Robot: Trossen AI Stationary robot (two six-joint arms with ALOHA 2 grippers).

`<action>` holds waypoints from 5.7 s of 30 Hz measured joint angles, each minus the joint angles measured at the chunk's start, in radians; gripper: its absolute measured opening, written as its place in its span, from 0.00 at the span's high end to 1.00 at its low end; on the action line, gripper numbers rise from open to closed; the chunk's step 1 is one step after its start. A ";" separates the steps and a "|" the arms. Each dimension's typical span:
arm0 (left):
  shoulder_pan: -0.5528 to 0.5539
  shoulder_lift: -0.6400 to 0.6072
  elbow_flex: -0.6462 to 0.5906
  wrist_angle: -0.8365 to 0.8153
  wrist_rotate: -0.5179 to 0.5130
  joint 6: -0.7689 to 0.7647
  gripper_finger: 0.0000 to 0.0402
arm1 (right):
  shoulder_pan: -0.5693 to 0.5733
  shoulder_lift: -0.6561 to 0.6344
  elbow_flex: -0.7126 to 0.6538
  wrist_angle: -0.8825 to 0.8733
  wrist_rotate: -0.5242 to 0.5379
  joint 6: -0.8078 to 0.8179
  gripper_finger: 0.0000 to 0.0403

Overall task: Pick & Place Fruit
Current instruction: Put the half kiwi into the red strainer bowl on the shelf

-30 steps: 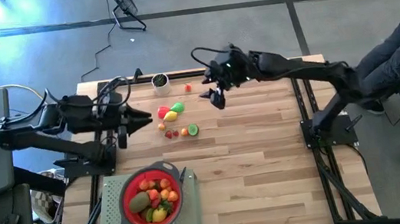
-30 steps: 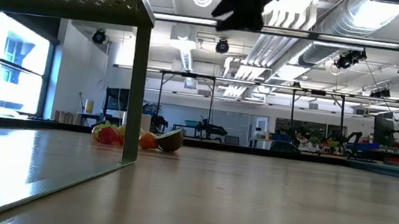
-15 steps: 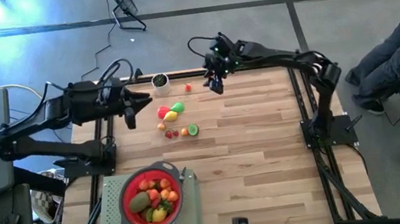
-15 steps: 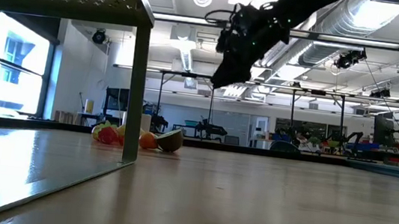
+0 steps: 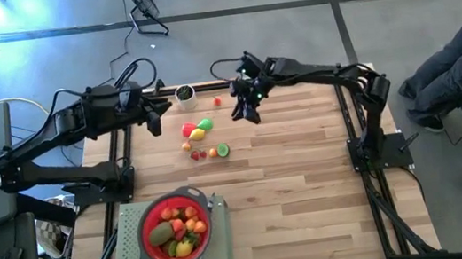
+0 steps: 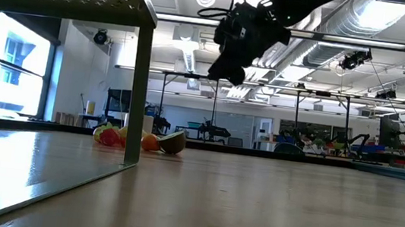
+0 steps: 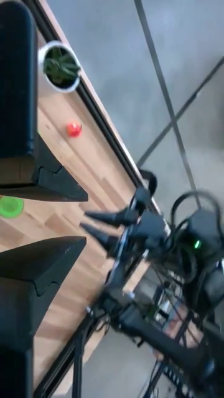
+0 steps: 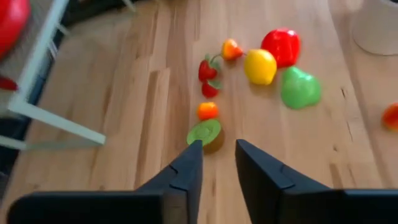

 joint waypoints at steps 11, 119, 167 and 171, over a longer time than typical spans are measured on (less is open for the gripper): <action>0.074 0.000 0.000 -0.083 -0.012 0.000 0.76 | 0.099 0.012 0.000 -0.019 0.040 0.002 0.98; 0.073 0.003 0.000 -0.102 0.009 0.000 0.76 | 0.235 -0.020 -0.033 -0.128 0.423 -0.117 0.19; 0.073 0.004 0.000 -0.128 0.001 0.007 0.76 | 0.266 0.092 -0.357 0.296 0.452 -0.068 0.26; 0.073 0.004 0.000 -0.128 0.001 0.007 0.76 | 0.266 0.092 -0.357 0.296 0.451 -0.068 0.32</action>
